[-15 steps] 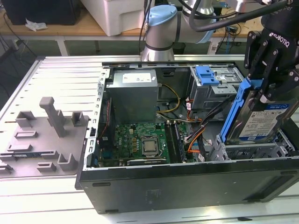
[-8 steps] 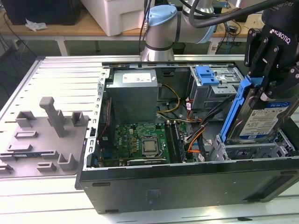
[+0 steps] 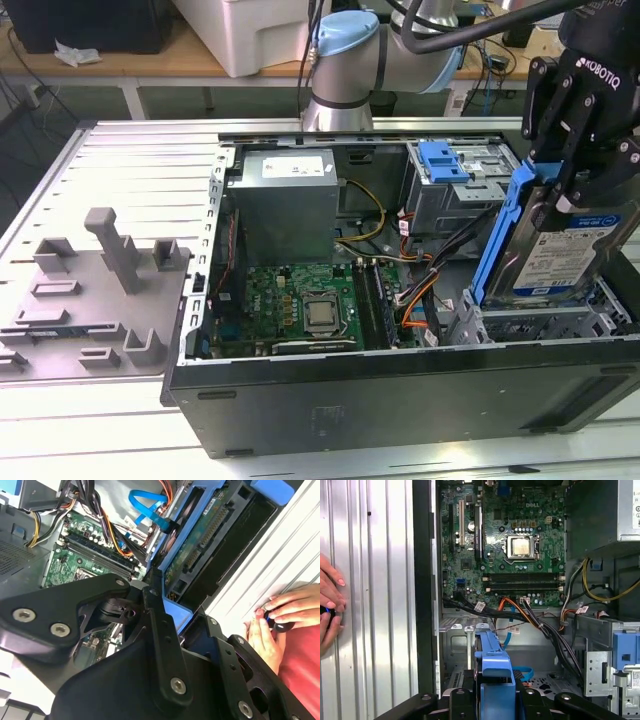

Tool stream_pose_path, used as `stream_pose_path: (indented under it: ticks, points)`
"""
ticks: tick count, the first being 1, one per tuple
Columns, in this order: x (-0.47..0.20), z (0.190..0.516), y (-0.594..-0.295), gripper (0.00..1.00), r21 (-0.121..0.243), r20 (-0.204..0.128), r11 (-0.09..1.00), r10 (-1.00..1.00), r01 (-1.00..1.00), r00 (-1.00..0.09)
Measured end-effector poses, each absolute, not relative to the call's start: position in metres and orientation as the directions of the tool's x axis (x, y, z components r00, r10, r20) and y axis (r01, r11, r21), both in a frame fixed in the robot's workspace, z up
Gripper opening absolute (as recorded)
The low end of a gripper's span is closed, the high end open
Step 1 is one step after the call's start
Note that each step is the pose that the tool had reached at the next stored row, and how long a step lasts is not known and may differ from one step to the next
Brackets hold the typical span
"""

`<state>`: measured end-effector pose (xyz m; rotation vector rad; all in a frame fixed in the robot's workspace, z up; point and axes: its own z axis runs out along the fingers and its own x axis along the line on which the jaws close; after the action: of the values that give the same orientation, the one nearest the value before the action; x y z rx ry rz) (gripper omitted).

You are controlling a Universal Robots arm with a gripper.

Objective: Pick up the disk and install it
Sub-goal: 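Insert the disk into the insertion slot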

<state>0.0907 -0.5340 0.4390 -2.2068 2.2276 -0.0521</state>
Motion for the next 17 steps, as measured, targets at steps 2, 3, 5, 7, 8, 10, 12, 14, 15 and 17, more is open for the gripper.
stream_pose_path:
  ticks: [2,3,5,7,8,10,12,14,15,17]
  points:
    - [0.0906,0.4391,-0.5333,0.36,-0.028,0.020,0.011,-1.000,-1.000,-0.012]
    - [0.0905,0.4393,-0.5326,0.36,-0.028,0.020,0.014,-1.000,-1.000,-0.014]
    - [0.0905,0.4392,-0.5324,0.36,-0.028,0.019,0.018,-1.000,-0.999,-0.018]
    - [0.0905,0.4393,-0.5321,0.36,-0.028,0.020,0.019,-1.000,-0.999,-0.019]
    - [0.0905,0.4395,-0.5320,0.36,-0.028,0.020,0.019,-1.000,-0.999,-0.019]
    - [0.0905,0.4411,-0.5320,0.36,-0.027,0.021,0.019,-1.000,-0.999,-0.019]
    - [0.0903,0.4431,-0.5319,0.36,-0.026,0.022,0.019,-1.000,-0.999,-0.019]
    - [0.0905,0.4434,-0.5319,0.36,-0.027,0.023,0.019,-1.000,-0.999,-0.019]
    - [0.0904,0.4436,-0.5319,0.36,-0.027,0.023,0.019,-1.000,-0.999,-0.019]
    - [0.0905,0.4438,-0.5319,0.36,-0.027,0.024,0.019,-1.000,-0.999,-0.019]
